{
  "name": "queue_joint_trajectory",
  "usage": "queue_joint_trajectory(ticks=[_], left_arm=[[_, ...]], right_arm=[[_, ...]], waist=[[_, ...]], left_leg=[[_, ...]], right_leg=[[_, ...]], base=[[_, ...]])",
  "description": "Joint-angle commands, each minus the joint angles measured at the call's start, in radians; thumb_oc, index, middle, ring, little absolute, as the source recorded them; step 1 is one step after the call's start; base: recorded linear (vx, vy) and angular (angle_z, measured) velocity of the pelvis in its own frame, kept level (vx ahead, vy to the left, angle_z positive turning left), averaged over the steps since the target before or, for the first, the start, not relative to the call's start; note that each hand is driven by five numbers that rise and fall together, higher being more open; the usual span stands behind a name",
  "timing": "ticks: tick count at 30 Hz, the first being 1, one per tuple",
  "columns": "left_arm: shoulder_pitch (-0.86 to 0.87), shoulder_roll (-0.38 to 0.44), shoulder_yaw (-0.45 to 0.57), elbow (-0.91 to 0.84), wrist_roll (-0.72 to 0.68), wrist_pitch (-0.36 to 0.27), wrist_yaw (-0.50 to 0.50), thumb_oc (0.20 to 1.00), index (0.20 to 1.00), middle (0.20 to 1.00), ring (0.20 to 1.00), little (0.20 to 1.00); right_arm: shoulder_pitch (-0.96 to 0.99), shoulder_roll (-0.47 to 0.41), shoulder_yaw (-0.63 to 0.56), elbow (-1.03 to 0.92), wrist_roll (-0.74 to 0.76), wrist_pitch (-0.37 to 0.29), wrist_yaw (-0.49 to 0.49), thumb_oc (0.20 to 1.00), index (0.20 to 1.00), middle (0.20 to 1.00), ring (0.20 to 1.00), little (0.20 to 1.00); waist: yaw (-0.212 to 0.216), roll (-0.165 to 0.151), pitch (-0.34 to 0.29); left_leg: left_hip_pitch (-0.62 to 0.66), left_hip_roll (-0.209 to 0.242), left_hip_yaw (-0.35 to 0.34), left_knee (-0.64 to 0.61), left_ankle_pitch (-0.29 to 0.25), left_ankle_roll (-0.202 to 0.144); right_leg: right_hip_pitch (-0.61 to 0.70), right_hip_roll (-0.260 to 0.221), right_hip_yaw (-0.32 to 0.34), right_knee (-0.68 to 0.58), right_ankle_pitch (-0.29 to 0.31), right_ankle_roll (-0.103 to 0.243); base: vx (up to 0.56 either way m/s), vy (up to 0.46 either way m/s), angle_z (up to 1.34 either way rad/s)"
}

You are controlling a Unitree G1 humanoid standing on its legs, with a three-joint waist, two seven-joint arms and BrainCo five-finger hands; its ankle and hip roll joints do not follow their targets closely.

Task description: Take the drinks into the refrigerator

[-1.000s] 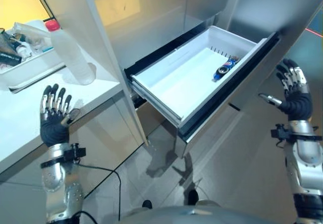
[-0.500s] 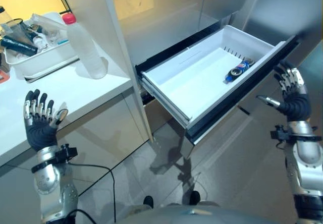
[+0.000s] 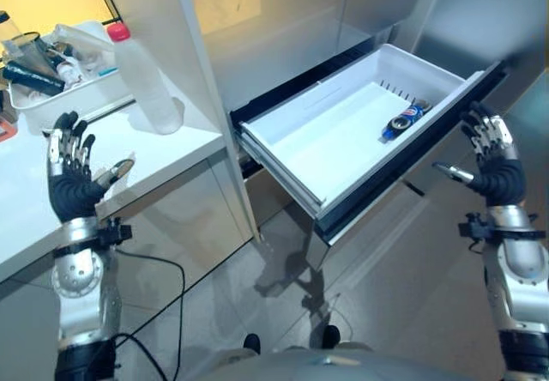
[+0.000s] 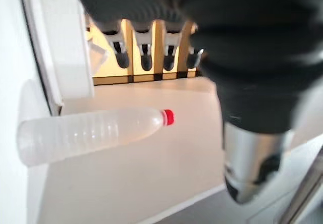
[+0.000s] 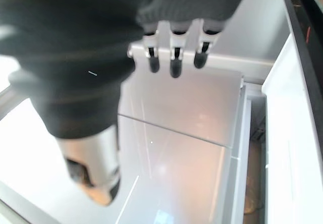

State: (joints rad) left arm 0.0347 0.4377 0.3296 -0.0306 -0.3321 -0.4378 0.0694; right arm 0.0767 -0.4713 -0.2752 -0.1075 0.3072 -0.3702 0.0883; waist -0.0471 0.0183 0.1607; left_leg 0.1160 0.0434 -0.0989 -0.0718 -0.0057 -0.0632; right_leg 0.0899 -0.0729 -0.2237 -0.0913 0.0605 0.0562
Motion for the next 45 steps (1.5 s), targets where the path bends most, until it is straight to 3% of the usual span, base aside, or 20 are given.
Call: queue_joint_trajectory(ticks=[1, 12, 36, 45], left_arm=[[-0.078, 0.101, -0.015, 0.071, 0.029, -0.019, 0.031, 1.000, 1.000, 1.000, 1.000, 1.000], [-0.167, 0.161, -0.059, 0.211, 0.041, -0.002, 0.070, 1.000, 1.000, 1.000, 1.000, 1.000], [-0.019, 0.003, -0.046, 0.286, 0.000, 0.020, 0.045, 1.000, 1.000, 1.000, 1.000, 1.000], [-0.005, -0.003, -0.033, 0.286, -0.001, 0.021, 0.050, 1.000, 1.000, 1.000, 1.000, 1.000]], right_arm=[[-0.085, -0.049, 0.014, -0.008, 0.054, -0.020, 0.017, 1.000, 1.000, 1.000, 1.000, 1.000], [-0.115, -0.070, 0.043, -0.072, 0.112, -0.017, 0.049, 1.000, 1.000, 1.000, 1.000, 1.000], [-0.131, -0.074, -0.048, -0.196, 0.123, -0.046, 0.053, 1.000, 1.000, 1.000, 1.000, 1.000], [-0.126, -0.073, -0.054, -0.204, 0.125, -0.044, 0.060, 1.000, 1.000, 1.000, 1.000, 1.000]], waist=[[-0.027, -0.041, -0.030], [-0.049, -0.043, -0.032], [-0.056, -0.066, -0.050], [-0.052, -0.073, -0.053]], left_leg=[[-0.009, -0.046, 0.012, 0.016, -0.055, 0.059], [0.010, -0.037, 0.044, 0.018, -0.068, 0.054], [0.023, -0.028, 0.090, 0.049, -0.097, 0.060], [0.027, -0.026, 0.094, 0.052, -0.105, 0.061]], right_leg=[[0.010, 0.017, 0.000, 0.108, -0.152, -0.003], [0.001, 0.023, 0.029, 0.126, -0.157, 0.001], [0.005, 0.033, 0.080, 0.117, -0.157, -0.001], [0.004, 0.036, 0.095, 0.115, -0.158, -0.003]], base=[[0.00, 0.000, 0.00], [0.02, 0.007, -0.08], [0.01, -0.003, -0.08], [0.00, 0.000, 0.00]])
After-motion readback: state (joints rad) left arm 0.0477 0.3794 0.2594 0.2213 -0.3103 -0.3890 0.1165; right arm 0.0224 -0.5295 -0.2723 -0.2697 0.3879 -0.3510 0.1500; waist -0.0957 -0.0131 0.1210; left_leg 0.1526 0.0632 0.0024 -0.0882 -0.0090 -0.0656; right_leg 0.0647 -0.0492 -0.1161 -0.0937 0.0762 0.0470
